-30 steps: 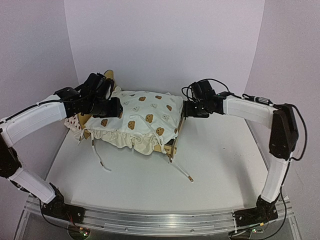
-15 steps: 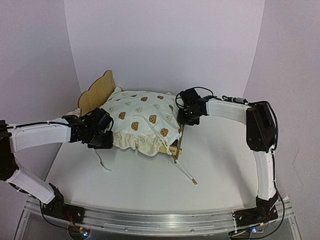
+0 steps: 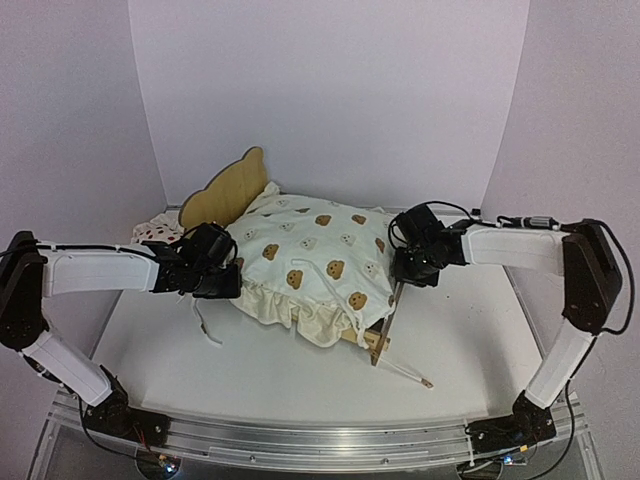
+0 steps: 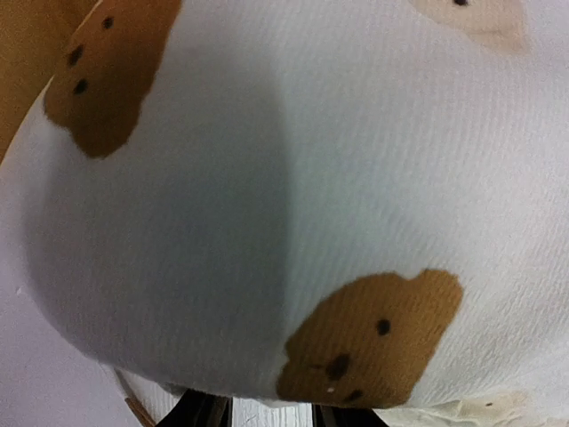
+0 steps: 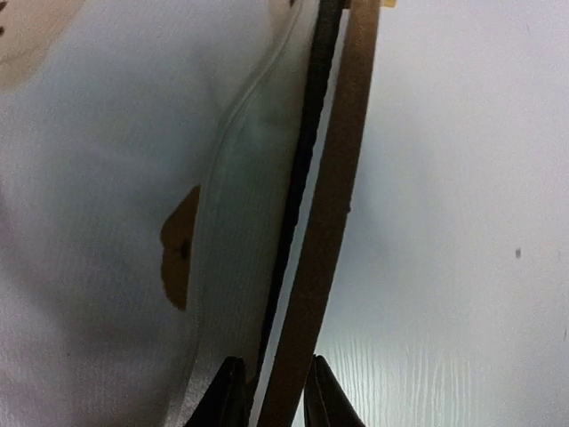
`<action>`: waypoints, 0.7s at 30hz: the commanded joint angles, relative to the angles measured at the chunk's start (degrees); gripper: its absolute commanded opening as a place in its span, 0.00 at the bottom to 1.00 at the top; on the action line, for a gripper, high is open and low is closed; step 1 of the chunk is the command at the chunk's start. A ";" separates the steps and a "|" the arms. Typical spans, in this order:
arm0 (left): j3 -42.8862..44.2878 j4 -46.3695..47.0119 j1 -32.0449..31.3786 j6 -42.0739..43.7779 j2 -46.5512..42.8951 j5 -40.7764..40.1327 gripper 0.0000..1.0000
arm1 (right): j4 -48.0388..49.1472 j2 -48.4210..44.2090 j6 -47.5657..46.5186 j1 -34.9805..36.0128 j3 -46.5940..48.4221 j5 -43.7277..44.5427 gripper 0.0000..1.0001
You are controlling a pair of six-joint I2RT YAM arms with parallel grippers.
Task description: Set up the pet bed
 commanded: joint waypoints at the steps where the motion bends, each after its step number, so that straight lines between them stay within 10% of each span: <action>1: -2.25 3.26 1.13 1.40 0.59 -4.38 0.32 | -6.59 -11.05 -0.44 6.56 -8.23 -20.24 0.37; 8: -2.35 3.06 1.42 2.35 1.35 -5.25 0.32 | -16.62 -17.17 -10.07 3.10 -2.04 -10.92 0.70; 21: -4.51 3.30 1.42 0.85 0.80 -2.01 0.32 | -16.85 10.09 -24.02 -15.75 29.71 -10.57 0.39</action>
